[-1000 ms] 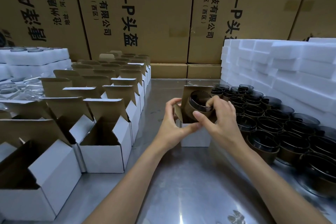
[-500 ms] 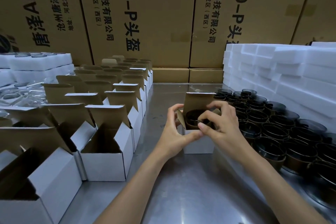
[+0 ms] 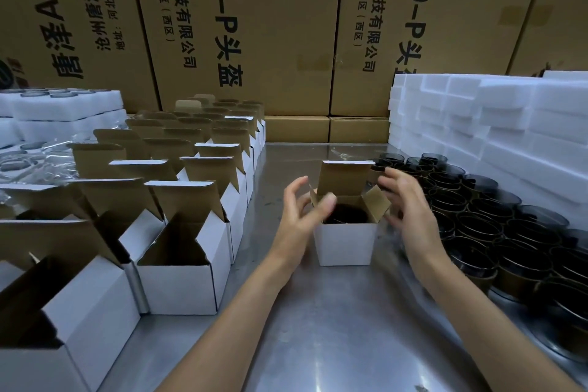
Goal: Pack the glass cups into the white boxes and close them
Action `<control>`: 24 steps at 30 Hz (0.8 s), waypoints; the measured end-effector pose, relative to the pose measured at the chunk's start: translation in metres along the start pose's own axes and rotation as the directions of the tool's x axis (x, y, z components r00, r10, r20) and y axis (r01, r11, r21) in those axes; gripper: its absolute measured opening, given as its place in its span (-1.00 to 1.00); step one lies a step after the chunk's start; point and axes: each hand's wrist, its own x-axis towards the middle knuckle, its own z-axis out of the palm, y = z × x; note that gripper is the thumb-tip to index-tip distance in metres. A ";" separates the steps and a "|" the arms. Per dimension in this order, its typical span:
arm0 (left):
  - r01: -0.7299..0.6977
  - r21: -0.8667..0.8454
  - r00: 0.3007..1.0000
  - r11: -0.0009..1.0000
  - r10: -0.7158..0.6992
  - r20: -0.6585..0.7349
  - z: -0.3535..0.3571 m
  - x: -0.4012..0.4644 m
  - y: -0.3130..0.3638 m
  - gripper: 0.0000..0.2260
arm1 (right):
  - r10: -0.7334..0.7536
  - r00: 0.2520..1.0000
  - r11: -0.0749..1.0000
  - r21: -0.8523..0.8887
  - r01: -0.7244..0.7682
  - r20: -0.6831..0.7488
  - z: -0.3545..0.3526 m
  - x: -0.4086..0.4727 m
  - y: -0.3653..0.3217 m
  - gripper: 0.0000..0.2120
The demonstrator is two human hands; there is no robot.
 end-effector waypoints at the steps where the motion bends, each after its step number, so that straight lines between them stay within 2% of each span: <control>1: 0.054 -0.052 0.998 0.997 -0.056 -0.025 0.000 0.001 0.003 -0.43 | 0.097 0.995 0.993 0.057 -0.099 0.038 0.000 0.000 0.002 -0.73; 3: 0.138 -0.089 0.987 0.986 -0.144 -0.074 -0.001 0.003 0.009 -0.66 | 0.202 0.973 0.968 0.128 -0.216 0.115 0.000 -0.001 0.005 -0.74; 6: 0.179 -0.094 0.972 0.979 -0.191 -0.136 0.000 0.004 0.012 -0.83 | 0.214 0.957 0.961 0.133 -0.242 0.197 0.003 -0.002 0.004 -0.74; 9: 0.163 -0.044 0.969 0.986 -0.168 -0.183 0.002 0.006 0.012 -0.84 | 0.187 0.955 0.974 0.081 -0.210 0.229 0.007 -0.006 0.003 -0.72; 12: 0.153 -0.017 0.964 0.988 -0.153 -0.219 0.003 0.009 0.013 -0.76 | 0.188 0.953 0.970 0.108 -0.218 0.238 0.008 -0.009 0.002 -0.71; 14: 0.177 -0.055 0.955 0.983 -0.185 -0.233 0.004 0.010 0.012 -0.81 | 0.208 0.949 0.963 0.123 -0.241 0.236 0.008 -0.008 0.004 -0.70; 19: 0.256 -0.229 0.941 0.939 -0.296 -0.164 0.006 0.008 0.019 -0.73 | 0.220 0.931 0.967 0.063 -0.248 0.291 0.010 -0.006 0.012 -0.73; 22: 0.242 -0.211 0.952 0.947 -0.274 -0.138 0.007 0.007 0.016 -0.72 | 0.255 0.888 0.947 0.089 -0.310 0.382 0.015 -0.009 0.016 -0.75; 24: 0.225 -0.201 0.961 0.953 -0.251 -0.113 0.008 0.006 0.016 -0.77 | 0.253 0.882 0.945 0.092 -0.313 0.397 0.017 -0.009 0.019 -0.70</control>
